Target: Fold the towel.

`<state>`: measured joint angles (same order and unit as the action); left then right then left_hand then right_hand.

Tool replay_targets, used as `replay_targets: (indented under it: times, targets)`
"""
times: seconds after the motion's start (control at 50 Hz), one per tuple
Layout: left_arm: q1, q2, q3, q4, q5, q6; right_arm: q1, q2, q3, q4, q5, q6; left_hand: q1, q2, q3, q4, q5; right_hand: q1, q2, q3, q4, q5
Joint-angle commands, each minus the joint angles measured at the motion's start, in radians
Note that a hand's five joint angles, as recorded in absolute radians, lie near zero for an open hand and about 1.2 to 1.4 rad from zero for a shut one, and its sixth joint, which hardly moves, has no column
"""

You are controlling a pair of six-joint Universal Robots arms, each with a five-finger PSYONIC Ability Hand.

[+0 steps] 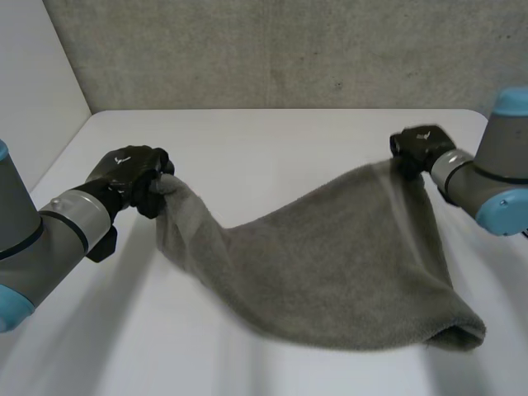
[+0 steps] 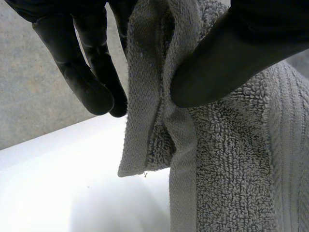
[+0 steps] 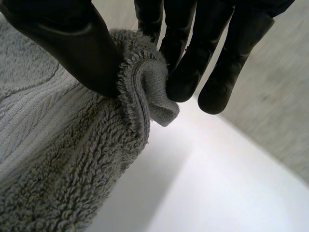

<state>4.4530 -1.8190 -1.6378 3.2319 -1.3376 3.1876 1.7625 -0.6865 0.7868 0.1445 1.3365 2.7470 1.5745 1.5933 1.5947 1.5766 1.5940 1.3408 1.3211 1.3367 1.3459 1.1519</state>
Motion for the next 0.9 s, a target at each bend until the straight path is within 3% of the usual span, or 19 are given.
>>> replay_targets:
  times: [0.02, 0.14, 0.2, 0.24, 0.28, 0.3, 0.34, 0.46, 0.5, 0.52, 0.56, 0.66, 0.78, 0.9]
  targets:
    - [0.0, -0.008, 0.035, 0.0, 0.002, 0.003, 0.0, -0.169, 0.107, -0.088, -0.023, 0.003, -0.178, -0.197, -0.198, -0.18, -0.372, 0.055, 0.075, 0.06, 0.05, 0.07]
    - [0.003, -0.118, 0.196, 0.023, -0.009, 0.072, 0.003, -0.15, 0.02, -0.131, -0.031, -0.001, -0.178, -0.197, -0.198, -0.18, -0.372, 0.055, 0.075, 0.06, 0.05, 0.07]
    - [0.003, -0.189, 0.354, 0.037, -0.064, 0.146, 0.008, -0.148, -0.044, -0.235, 0.016, 0.003, -0.178, -0.197, -0.198, -0.18, -0.372, 0.055, 0.075, 0.06, 0.05, 0.07]
    - [0.002, -0.206, 0.429, 0.049, -0.103, 0.189, 0.014, -0.157, -0.047, -0.318, 0.061, 0.01, -0.178, -0.197, -0.198, -0.18, -0.372, 0.055, 0.075, 0.06, 0.05, 0.07]
    - [0.002, -0.207, 0.542, 0.138, -0.176, 0.251, 0.009, -0.217, 0.023, -0.548, 0.122, 0.029, -0.178, -0.197, -0.198, -0.18, -0.372, 0.055, 0.075, 0.06, 0.05, 0.07]
    - [0.002, -0.207, 0.543, 0.138, -0.176, 0.252, 0.009, -0.217, 0.023, -0.549, 0.122, 0.03, -0.178, -0.197, -0.198, -0.18, -0.372, 0.055, 0.075, 0.06, 0.05, 0.07]
    - [0.003, -0.186, 0.559, 0.298, -0.202, 0.261, 0.008, -0.344, 0.141, -0.725, 0.135, 0.069, -0.178, -0.197, -0.198, -0.18, -0.372, 0.055, 0.075, 0.06, 0.05, 0.07]
    - [0.0, -0.14, 0.507, 0.378, -0.196, 0.25, 0.0, -0.418, 0.238, -0.663, 0.067, 0.086, -0.178, -0.197, -0.198, -0.18, -0.372, 0.055, 0.075, 0.06, 0.05, 0.07]
    - [0.0, -0.135, 0.44, 0.368, -0.186, 0.248, 0.006, -0.415, 0.281, -0.539, -0.034, 0.086, -0.178, -0.197, -0.198, -0.18, -0.372, 0.055, 0.075, 0.06, 0.05, 0.07]
    - [0.0, -0.135, 0.44, 0.368, -0.186, 0.248, 0.006, -0.415, 0.281, -0.539, -0.034, 0.086, -0.178, -0.197, -0.198, -0.18, -0.372, 0.055, 0.075, 0.06, 0.05, 0.07]
    - [0.0, -0.138, 0.362, 0.365, -0.164, 0.25, 0.009, -0.419, 0.351, -0.441, -0.118, 0.08, -0.178, -0.197, -0.198, -0.18, -0.372, 0.055, 0.075, 0.06, 0.05, 0.07]
    - [0.0, -0.149, 0.229, 0.367, -0.129, 0.259, 0.0, -0.416, 0.454, -0.396, -0.195, 0.054, -0.178, -0.197, -0.198, -0.18, -0.372, 0.055, 0.075, 0.06, 0.05, 0.07]
    - [0.0, -0.195, 0.107, 0.376, -0.118, 0.276, 0.006, -0.358, 0.565, -0.396, -0.214, 0.002, -0.178, -0.197, -0.198, -0.18, -0.372, 0.055, 0.075, 0.06, 0.05, 0.07]
    - [0.002, -0.237, -0.022, 0.367, -0.118, 0.393, -0.003, -0.291, 0.652, -0.332, -0.201, -0.147, -0.178, -0.197, -0.198, -0.18, -0.372, 0.055, 0.075, 0.06, 0.05, 0.07]
